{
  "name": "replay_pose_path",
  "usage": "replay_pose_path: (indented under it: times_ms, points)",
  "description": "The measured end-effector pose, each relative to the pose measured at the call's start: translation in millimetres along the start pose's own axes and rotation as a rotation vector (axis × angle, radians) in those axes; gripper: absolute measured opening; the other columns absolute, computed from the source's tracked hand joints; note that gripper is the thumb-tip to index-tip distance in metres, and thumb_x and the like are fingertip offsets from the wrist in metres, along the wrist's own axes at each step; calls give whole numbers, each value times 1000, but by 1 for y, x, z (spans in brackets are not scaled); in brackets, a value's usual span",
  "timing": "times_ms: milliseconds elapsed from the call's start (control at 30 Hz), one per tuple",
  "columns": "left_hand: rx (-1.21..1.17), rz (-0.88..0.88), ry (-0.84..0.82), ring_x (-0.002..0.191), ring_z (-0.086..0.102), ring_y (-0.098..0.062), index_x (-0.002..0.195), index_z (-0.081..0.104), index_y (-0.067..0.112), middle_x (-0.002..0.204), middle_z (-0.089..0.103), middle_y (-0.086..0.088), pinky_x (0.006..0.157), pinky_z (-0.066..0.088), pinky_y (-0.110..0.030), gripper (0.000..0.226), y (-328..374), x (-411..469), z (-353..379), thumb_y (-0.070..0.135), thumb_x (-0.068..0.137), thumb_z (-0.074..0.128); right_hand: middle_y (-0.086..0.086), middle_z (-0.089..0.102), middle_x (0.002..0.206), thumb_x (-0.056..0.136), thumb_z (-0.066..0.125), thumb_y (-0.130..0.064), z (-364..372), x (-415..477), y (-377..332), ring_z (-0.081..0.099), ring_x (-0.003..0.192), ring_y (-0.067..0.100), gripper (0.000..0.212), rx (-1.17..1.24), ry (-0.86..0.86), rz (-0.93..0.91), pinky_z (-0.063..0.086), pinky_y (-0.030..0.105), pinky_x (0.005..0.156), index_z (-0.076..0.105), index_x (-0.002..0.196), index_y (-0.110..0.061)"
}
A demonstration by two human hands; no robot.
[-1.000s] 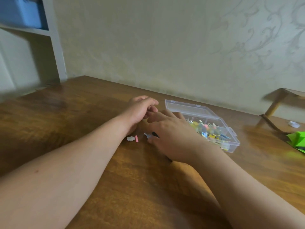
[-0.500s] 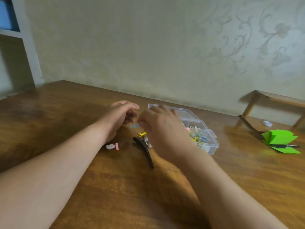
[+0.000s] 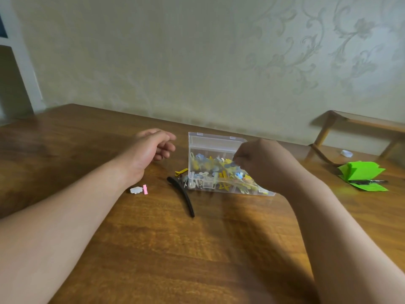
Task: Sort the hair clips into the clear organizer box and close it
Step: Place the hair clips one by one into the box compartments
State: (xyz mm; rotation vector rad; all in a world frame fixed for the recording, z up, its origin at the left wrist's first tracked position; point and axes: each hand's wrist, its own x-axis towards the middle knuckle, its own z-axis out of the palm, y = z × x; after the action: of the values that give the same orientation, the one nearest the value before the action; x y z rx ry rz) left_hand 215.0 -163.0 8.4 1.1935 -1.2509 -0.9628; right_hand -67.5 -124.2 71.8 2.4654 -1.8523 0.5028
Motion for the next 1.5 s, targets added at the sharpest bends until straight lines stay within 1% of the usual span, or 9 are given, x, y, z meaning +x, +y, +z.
replay_pose_path:
  times_ms: [200,400,633,767,867,967,1067,1233,1500]
  points:
    - [6,5,1,74,63,-16,113,75,8,89,74,-8,69,47,-29,26,-1,1,1,12,105,51,-7,77,94,95,65,-24,9,-4,-14,70,86,20,16,-118,-21,-40,62,40,77,80,94,-24]
    - [17,-5,4,76,64,-16,115,75,8,90,74,-8,70,48,-30,26,0,-1,-1,14,106,51,-9,75,86,94,64,-30,10,0,-11,69,82,20,16,-36,24,9,61,39,74,78,88,-25]
    - [16,-30,24,74,65,-14,111,76,11,88,75,-4,70,49,-29,26,5,-3,1,16,104,52,-14,75,94,101,59,-37,19,-5,-37,65,88,16,19,8,61,-128,48,32,74,78,99,-35]
    - [9,-18,4,73,64,-15,111,76,11,85,75,-4,68,48,-27,26,4,-3,0,16,103,52,-7,69,93,105,51,-51,25,-4,-37,61,87,19,38,-50,-24,-124,55,38,81,77,91,-27]
    - [12,-21,4,75,65,-15,110,76,12,85,75,-3,68,49,-28,25,4,-2,0,17,102,53,-8,64,89,105,49,-54,25,-2,-35,60,84,20,46,-46,-13,-104,50,38,76,73,82,-24]
    - [13,-28,19,75,66,-16,109,78,13,85,76,-2,68,50,-27,24,4,-1,1,20,101,57,-13,64,87,104,55,-49,23,-5,-48,59,84,18,34,30,113,-164,41,34,70,73,84,-28]
    - [-22,-46,21,71,62,-16,113,76,7,82,74,-1,66,47,-26,25,6,-1,2,18,100,57,-11,69,97,101,64,-36,27,-13,-83,60,93,17,15,146,169,-296,42,34,75,77,95,-30]
    - [-231,-108,14,76,60,-18,112,72,11,79,72,1,78,42,-34,26,0,7,-7,21,100,52,-8,65,119,99,56,-35,58,-18,-133,55,114,21,21,-39,94,-512,43,43,91,74,110,-34]
    - [-235,-97,18,72,61,-13,115,71,12,84,72,-1,70,44,-27,26,-2,9,-7,21,103,49,-12,68,121,97,60,-34,73,-15,-132,55,116,20,14,-38,78,-511,41,42,92,70,107,-35]
